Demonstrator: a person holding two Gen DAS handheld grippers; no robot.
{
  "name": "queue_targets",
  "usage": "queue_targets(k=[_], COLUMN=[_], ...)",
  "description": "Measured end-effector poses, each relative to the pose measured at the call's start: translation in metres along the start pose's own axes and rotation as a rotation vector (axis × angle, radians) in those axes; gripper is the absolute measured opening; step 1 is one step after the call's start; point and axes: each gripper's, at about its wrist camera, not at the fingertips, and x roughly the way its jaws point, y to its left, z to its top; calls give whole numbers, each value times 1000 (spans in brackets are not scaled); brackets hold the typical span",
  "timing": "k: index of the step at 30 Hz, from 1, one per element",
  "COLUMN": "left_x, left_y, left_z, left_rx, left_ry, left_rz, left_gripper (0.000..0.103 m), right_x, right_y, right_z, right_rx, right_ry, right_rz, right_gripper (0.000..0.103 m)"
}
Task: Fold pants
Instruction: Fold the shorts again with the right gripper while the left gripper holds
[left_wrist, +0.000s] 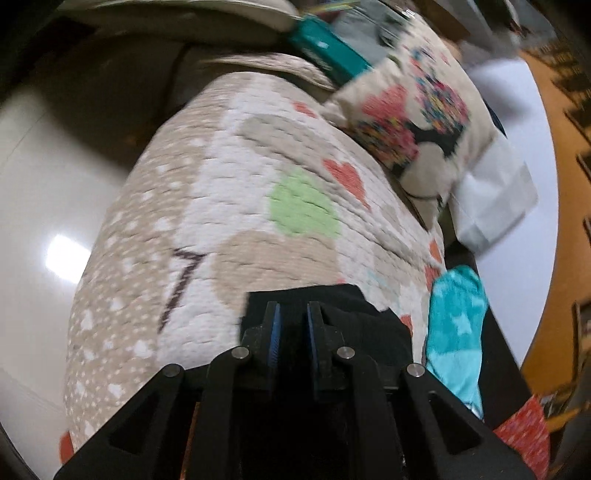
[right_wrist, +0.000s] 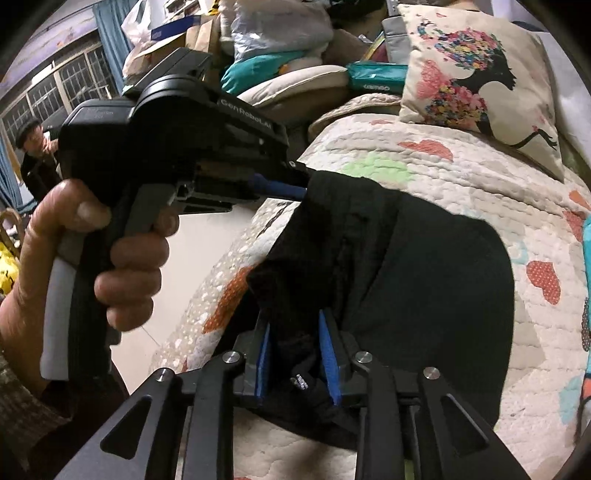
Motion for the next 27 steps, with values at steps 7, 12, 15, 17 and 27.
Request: queue_targets(k=[7, 12, 15, 17, 27], left_x=[-28, -40, -33, -22, 2], left_y=[13, -4, -13, -15, 6], left_z=[-13, -31, -43, -47, -53], left_rx=[-97, -28, 8, 44, 48], left_ry=[-84, -129, -118, -88, -26], left_rz=[-36, 1, 78, 163, 367], left_gripper=[28, 33, 44, 44, 48], right_x=[-3, -6, -4, -8, -76], right_y=[11, 17, 21, 25, -21], right_z=[-6, -12, -20, -25, -34], right_rx=[-40, -60, -63, -71, 2], right_ry=[-7, -2, 7, 9, -87], right_rz=[-20, -11, 5, 9, -45], right_gripper=[29, 30, 42, 51, 63])
